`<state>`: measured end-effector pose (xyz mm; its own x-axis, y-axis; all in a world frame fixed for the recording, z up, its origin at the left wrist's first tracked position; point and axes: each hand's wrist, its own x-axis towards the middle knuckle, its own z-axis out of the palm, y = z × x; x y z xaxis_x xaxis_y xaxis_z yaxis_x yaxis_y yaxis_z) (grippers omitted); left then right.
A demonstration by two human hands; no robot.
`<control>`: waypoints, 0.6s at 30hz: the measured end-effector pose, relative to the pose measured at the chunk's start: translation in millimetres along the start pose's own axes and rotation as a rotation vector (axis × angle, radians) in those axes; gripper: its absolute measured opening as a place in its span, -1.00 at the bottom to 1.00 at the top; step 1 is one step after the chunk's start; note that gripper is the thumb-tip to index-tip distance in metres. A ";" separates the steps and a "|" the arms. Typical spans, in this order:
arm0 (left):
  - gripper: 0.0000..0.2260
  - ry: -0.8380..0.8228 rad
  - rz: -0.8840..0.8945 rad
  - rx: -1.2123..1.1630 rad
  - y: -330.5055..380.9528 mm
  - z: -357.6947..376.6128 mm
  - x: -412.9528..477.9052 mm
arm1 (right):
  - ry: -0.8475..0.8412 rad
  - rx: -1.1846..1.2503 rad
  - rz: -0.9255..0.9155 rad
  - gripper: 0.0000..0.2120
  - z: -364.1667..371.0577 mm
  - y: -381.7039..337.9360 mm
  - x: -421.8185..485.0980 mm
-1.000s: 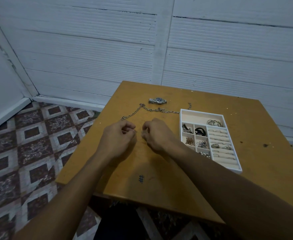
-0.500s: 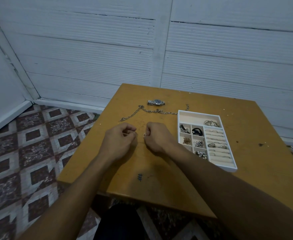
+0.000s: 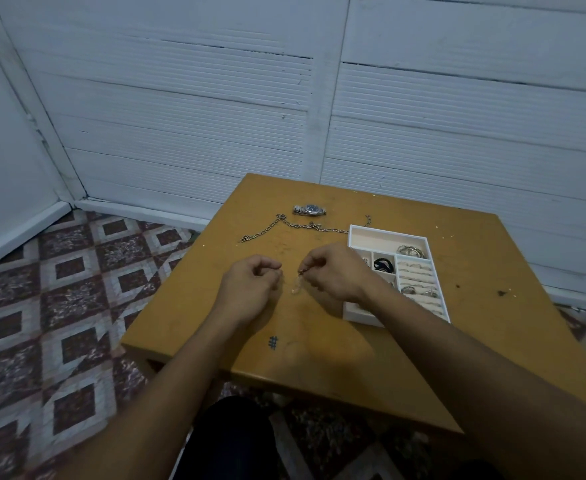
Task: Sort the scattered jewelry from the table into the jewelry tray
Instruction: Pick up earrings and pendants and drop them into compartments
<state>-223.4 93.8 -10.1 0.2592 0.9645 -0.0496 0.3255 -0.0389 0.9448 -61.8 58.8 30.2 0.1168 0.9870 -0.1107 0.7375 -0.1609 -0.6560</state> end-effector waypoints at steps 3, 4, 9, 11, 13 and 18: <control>-0.90 -0.011 -0.020 -0.104 5.6 6.2 -8.9 | -0.033 0.094 0.030 -0.84 -12.9 3.4 -12.7; -0.89 -0.010 -0.032 -0.137 6.5 9.0 -11.3 | -0.046 0.129 0.036 -0.83 -16.2 4.5 -17.5; -0.87 -0.040 -0.200 -0.492 11.5 27.2 -20.8 | -0.077 0.240 0.037 -0.90 -32.2 4.3 -41.8; -0.84 -0.048 -0.296 -0.638 13.4 35.2 -22.0 | -0.068 0.241 0.017 -0.93 -38.0 3.8 -49.5; -0.82 -0.096 -0.384 -0.808 15.4 42.7 -23.5 | -0.075 0.206 -0.018 -0.91 -44.0 1.4 -58.0; -0.77 -0.269 -0.484 -1.086 21.3 62.8 -33.1 | -0.093 0.034 -0.086 -0.85 -56.0 -11.5 -73.0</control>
<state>-167.9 44.7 -8.7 0.5443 0.7289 -0.4153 -0.4556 0.6725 0.5832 -41.6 -11.0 87.5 -0.0095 0.9927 -0.1205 0.7193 -0.0769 -0.6905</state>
